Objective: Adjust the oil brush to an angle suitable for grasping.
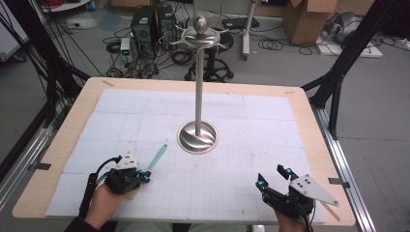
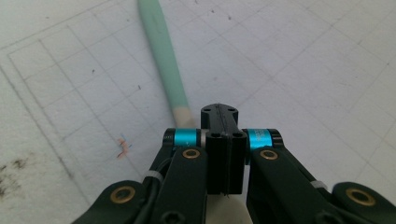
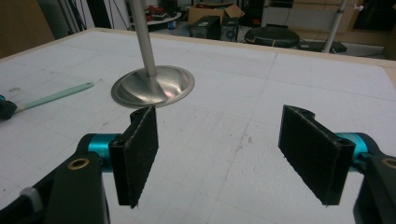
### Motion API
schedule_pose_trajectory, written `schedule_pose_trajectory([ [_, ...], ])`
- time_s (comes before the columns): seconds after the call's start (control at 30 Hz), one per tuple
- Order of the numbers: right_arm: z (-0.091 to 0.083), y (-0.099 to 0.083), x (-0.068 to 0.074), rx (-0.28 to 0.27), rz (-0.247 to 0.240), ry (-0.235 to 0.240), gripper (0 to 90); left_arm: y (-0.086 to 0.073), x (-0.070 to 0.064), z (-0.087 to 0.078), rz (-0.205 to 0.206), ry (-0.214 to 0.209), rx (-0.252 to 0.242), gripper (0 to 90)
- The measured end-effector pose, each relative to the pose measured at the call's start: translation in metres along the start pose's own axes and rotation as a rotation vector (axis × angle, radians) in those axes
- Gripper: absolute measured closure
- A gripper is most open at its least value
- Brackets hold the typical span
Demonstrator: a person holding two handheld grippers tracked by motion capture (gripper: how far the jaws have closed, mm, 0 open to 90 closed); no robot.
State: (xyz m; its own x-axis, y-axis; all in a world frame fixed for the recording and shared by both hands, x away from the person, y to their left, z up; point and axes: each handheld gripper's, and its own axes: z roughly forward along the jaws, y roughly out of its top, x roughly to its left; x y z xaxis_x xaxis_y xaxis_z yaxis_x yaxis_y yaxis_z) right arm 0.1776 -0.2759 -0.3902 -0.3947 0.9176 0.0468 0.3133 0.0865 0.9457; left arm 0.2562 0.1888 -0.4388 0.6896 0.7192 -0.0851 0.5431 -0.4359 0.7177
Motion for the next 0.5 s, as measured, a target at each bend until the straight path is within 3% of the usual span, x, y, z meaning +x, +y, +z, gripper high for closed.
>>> schedule_pose_trajectory([
  [0.13,0.0,0.0,0.0,0.0,-0.006,0.001,27.3,-0.001,0.0,-0.003,0.005,-0.014,-0.029,88.3],
  [0.23,0.0,0.0,0.0,0.004,-0.006,0.002,27.4,-0.002,0.011,-0.021,-0.044,-0.033,-0.116,87.0],
  [0.33,0.001,0.0,0.0,0.004,-0.006,0.001,27.4,-0.005,0.025,-0.041,-0.08,-0.02,-0.207,84.6],
  [0.5,0.004,0.0,0.001,0.015,-0.013,0.001,27.4,-0.014,0.048,-0.067,-0.171,-0.033,-0.36,69.8],
])
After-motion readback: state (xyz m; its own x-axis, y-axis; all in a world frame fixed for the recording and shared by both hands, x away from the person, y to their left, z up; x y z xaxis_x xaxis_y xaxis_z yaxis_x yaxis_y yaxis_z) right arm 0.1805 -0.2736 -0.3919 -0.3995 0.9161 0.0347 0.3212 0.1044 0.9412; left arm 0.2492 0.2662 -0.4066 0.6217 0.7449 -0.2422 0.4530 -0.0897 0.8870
